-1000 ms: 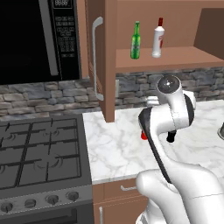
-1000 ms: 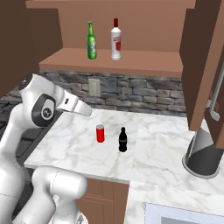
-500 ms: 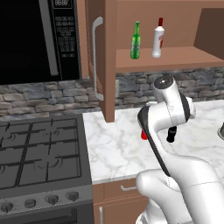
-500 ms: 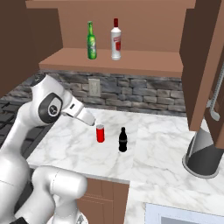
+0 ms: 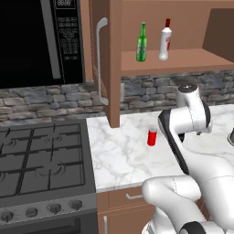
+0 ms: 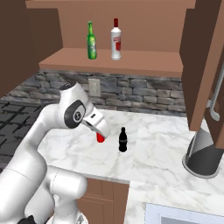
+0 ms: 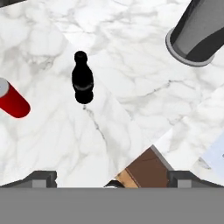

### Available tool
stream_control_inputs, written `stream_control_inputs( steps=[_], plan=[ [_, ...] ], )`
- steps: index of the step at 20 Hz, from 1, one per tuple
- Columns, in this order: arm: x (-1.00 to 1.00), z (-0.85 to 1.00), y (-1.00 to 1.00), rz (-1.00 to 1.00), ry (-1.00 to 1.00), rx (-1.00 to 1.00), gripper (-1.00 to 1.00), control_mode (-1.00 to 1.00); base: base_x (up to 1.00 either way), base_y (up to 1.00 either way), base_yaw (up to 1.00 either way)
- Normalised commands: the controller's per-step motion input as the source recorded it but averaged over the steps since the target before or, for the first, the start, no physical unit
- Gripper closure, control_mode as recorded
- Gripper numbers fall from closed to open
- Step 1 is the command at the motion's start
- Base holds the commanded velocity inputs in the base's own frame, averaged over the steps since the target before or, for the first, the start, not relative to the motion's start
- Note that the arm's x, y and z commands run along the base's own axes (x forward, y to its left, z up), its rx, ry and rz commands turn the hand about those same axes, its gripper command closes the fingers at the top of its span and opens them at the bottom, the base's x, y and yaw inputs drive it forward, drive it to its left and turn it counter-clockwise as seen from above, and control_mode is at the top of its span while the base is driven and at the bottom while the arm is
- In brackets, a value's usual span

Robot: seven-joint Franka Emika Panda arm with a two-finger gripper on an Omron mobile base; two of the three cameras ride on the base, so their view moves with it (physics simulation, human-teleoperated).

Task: Sort all alcoholic drinks to one cabinet, and non-alcoholic drinks to the other.

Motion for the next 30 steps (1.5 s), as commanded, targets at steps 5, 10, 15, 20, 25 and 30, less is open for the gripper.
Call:
stream_control_inputs(
  steps=[5,10,15,20,25,30],
  plan=[
    [0.02,-0.45,-0.17,0.03,0.0,0.02,-1.0,-1.0,0.0,0.0,0.0],
    [0.06,-0.29,-0.03,0.03,0.0,0.0,-1.0,-1.0,0.0,0.0,0.0],
    [0.14,-0.19,-0.05,0.01,0.0,0.0,-1.0,-1.0,0.0,0.0,0.0],
    [0.08,-0.08,-0.06,0.0,0.0,0.0,-1.0,-1.0,0.0,0.0,0.0],
    [0.16,0.0,-0.12,0.0,0.0,0.0,-1.0,-1.0,0.0,0.0,0.0],
    [0.2,-0.07,-0.09,0.02,0.0,0.0,-1.0,-1.0,0.0,0.0,0.0]
  ],
)
